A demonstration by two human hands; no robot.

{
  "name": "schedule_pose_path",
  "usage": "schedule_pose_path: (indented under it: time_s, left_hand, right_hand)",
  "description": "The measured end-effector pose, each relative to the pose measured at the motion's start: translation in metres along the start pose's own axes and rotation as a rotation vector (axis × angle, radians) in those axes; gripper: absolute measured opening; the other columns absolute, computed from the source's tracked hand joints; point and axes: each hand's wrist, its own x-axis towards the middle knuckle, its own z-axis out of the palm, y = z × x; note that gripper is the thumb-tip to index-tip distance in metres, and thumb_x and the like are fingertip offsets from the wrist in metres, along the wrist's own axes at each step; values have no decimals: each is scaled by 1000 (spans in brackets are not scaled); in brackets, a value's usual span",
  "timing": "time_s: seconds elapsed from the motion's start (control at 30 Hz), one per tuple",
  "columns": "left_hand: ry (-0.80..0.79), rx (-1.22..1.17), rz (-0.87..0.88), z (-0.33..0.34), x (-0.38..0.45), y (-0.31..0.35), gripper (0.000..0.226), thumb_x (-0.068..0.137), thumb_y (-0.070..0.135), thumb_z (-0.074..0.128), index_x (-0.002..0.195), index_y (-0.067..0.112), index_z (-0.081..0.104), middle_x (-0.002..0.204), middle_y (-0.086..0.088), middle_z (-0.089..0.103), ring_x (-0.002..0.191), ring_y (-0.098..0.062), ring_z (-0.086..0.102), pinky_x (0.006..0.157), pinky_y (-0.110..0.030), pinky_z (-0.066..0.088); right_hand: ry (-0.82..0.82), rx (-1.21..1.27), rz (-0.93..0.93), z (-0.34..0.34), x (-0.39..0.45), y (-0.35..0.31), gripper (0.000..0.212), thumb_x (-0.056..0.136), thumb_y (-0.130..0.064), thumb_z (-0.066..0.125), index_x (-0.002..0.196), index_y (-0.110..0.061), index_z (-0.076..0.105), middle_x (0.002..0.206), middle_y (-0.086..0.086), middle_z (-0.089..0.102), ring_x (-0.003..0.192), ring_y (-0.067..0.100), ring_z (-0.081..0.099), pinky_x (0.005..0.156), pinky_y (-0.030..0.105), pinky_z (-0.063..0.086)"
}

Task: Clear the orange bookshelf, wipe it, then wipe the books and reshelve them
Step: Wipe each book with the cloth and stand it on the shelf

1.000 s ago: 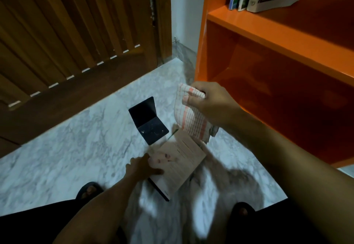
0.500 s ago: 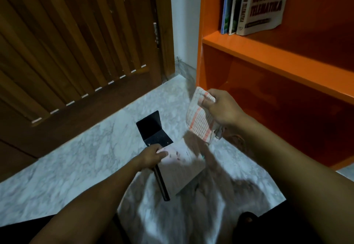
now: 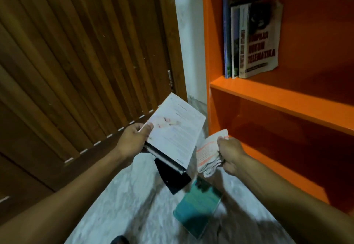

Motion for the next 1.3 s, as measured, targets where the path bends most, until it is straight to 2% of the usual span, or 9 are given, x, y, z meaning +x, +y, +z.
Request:
schedule_pose_path:
  time_s: [0.13,0.37,0.6,0.7,0.93,1.07,1.17,1.23,1.3]
  left_hand:
    - [-5,-115,13,7,-29,14,25,102,34,52,108,11,60,100,-11,70,92,-28,69,77,-39,61]
    - [-211,-76,2,13,-47,6,24,97,31,58,118,21,56,109,1,70,91,-14,72,71,-27,61]
    - [-163,-360,-40,10,-41,12,34,102,39,49,128,18,55,115,-9,74,102,-31,73,95,-52,55]
    - [-78,-404,-37,10,-39,11,37,103,46,44,127,21,55,117,-4,72,100,-29,74,96,-51,53]
    - [-43,-378,-43,11,-42,11,34,101,49,46,121,25,58,120,0,71,106,-29,71,103,-55,46]
    - [-106,-337,-69,19,-47,6,33,99,51,49,120,28,61,124,6,70,114,-30,68,104,-54,45]
    - [-143,-322,-79,32,-53,6,31,101,47,48,117,24,62,122,7,71,114,-27,68,104,-50,47]
    - [-144,-333,-80,38,-54,8,31,102,45,46,118,22,61,119,7,73,111,-25,70,100,-46,50]
    - [-113,-351,-82,38,-52,12,33,102,45,46,118,20,61,116,7,74,106,-26,72,91,-42,53]
  right_hand:
    - [-61,160,57,12,-15,-10,35,100,-29,54,112,2,64,101,24,73,92,44,71,90,66,52]
    - [-193,258,-67,6,-38,-16,14,96,-7,61,110,-9,63,119,13,71,109,36,67,99,58,49]
    - [-291,162,-202,8,-48,-19,32,95,-7,62,127,-9,55,119,14,71,108,33,69,95,53,54]
    - [-306,109,-230,13,-58,-17,26,97,-9,60,123,-8,61,115,12,73,107,32,69,95,51,54]
    - [-96,286,-195,10,-65,-44,32,105,-38,40,110,-14,61,98,15,74,85,30,73,72,44,60]
    - [95,134,-554,4,-58,-59,34,103,-47,39,102,-24,64,96,7,72,85,18,71,77,48,60]
    - [11,-219,-849,5,-54,-57,28,102,-49,42,112,-36,65,116,-13,67,107,0,60,96,43,50]
    - [-82,-438,-904,6,-51,-48,29,102,-45,42,131,-49,47,149,-15,42,142,4,33,120,42,25]
    - [-124,-586,-920,6,-50,-38,39,103,-43,40,142,-43,38,157,-13,28,147,2,14,123,37,8]
